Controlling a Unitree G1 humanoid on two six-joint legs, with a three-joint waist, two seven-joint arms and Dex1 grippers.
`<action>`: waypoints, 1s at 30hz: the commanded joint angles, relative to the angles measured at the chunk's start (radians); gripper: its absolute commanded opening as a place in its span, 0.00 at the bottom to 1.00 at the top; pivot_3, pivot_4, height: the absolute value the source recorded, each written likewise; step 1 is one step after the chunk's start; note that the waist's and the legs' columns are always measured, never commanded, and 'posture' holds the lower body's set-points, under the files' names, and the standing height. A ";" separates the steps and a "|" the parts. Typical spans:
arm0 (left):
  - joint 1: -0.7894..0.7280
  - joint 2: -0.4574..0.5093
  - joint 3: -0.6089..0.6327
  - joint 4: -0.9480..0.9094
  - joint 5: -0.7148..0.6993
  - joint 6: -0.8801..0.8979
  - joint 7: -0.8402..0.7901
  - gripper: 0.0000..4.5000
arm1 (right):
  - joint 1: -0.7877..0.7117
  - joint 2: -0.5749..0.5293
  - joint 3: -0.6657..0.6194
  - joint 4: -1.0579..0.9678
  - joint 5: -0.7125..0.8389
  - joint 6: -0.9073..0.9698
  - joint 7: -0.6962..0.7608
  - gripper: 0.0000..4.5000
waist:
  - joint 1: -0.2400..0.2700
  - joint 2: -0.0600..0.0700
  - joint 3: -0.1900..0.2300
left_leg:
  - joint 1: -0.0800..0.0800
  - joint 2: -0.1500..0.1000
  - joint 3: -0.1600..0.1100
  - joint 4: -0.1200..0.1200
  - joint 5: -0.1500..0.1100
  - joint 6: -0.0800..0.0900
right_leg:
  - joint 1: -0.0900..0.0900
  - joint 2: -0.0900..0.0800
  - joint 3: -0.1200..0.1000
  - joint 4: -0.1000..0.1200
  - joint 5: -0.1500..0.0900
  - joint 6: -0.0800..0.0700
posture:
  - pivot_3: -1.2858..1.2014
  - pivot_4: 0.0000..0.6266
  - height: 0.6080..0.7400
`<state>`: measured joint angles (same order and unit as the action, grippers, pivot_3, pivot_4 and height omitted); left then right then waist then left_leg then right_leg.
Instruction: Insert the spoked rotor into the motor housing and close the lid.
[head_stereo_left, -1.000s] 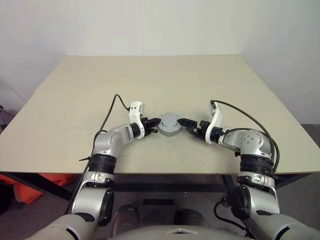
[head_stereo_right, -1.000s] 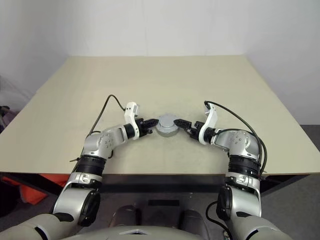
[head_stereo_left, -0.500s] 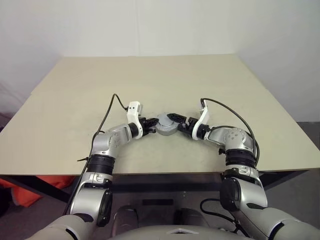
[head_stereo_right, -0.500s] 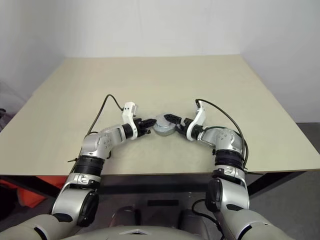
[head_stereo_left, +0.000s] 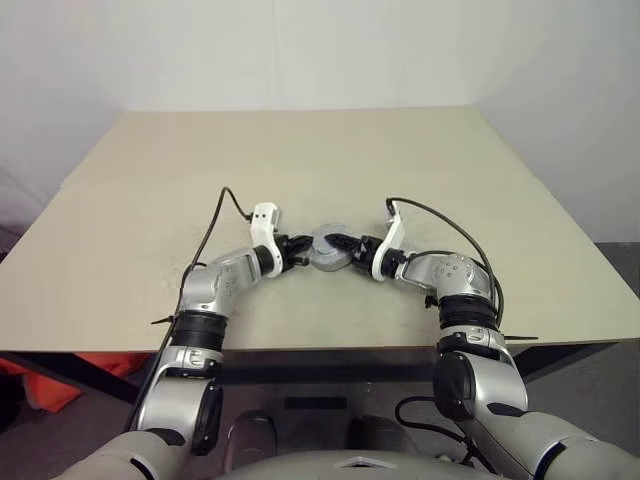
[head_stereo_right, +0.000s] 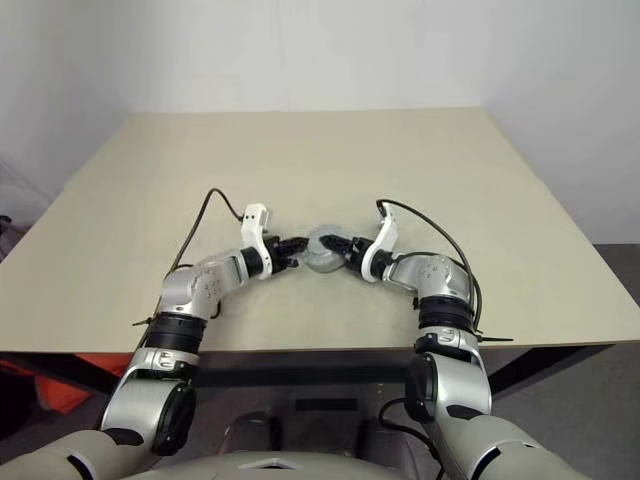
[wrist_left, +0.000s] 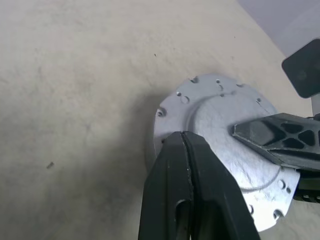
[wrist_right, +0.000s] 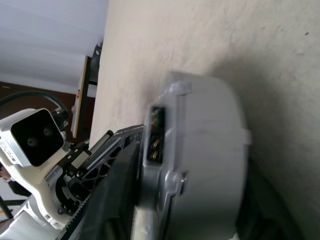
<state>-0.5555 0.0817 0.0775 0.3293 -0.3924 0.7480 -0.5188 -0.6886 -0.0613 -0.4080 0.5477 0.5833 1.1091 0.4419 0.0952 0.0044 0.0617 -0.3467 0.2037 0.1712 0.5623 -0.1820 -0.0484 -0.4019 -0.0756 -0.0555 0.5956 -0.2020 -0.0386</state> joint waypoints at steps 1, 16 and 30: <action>0.004 -0.016 -0.034 0.013 0.005 0.012 -0.002 0.00 | -0.029 0.035 0.032 0.044 -0.003 -0.018 -0.026 0.49 | 0.000 0.001 0.000 | 0.000 0.000 0.000 0.000 0.000 0.000 | 0.000 0.000 0.000 0.000 0.000 -0.001 | 0.52 0.00 1.00; -0.009 -0.049 0.322 -0.038 -0.286 0.057 0.093 0.00 | -0.156 0.063 -0.164 0.001 0.199 0.075 -0.123 0.48 | -0.002 0.001 0.001 | -0.008 0.001 0.000 0.000 0.001 -0.001 | -0.009 0.002 0.000 0.001 0.005 -0.010 | 0.52 0.00 1.00; 0.151 -0.104 0.540 -0.287 -0.799 0.229 0.265 0.59 | -0.290 0.117 -0.229 0.074 0.295 0.039 -0.239 0.48 | 0.005 -0.002 0.003 | -0.024 0.002 0.000 0.007 0.000 0.000 | -0.023 0.002 -0.001 0.010 0.003 -0.013 | 0.52 0.00 1.00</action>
<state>-0.4053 -0.0196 0.6200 0.0940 -1.1353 0.9801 -0.2682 -0.9205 0.0545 -0.6255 0.6332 0.8255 1.1643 0.1910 0.0998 0.0019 0.0642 -0.3700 0.2056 0.1711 0.5700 -0.1819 -0.0486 -0.4248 -0.0739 -0.0566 0.6057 -0.1988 -0.0517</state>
